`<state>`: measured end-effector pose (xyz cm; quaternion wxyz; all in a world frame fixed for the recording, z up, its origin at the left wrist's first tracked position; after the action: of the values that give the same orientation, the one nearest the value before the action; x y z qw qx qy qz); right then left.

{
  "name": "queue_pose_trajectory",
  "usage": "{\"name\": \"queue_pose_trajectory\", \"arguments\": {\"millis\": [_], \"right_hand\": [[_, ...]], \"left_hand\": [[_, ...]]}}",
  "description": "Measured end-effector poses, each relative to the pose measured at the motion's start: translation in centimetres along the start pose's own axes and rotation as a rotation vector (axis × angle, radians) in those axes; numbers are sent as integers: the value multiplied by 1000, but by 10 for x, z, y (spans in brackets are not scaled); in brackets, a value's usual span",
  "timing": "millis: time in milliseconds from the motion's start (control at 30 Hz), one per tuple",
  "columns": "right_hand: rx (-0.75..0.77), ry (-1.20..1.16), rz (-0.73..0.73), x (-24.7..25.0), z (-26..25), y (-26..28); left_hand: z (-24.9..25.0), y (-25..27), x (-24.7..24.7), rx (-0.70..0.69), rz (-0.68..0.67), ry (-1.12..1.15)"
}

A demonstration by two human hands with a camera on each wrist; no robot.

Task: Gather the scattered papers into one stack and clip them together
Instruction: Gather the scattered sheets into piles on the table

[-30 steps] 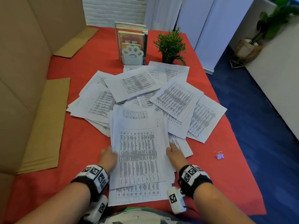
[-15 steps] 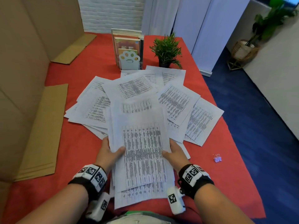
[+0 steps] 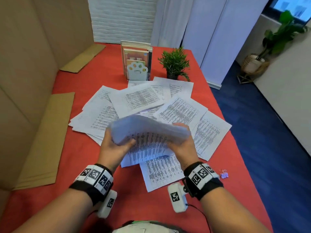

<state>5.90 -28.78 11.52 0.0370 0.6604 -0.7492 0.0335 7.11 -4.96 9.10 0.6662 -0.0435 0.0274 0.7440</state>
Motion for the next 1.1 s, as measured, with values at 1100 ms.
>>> {"name": "queue_pose_trajectory", "arguments": {"millis": [1100], "right_hand": [[-827, 549, 584, 203, 157, -61]], "left_hand": [[-102, -24, 75, 470, 313, -453]]}}
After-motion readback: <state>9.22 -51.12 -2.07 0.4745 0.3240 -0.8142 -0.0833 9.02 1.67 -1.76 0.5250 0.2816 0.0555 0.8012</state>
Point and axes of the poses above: each hand's wrist, its own y-axis away from the middle knuckle, its own x-axis out of the back of the hand, z = x × y, the point moved 9 cm from there along -y, towards the middle knuckle, and after that the axes turned 2 degrees about -z, right-handed, at the moved point
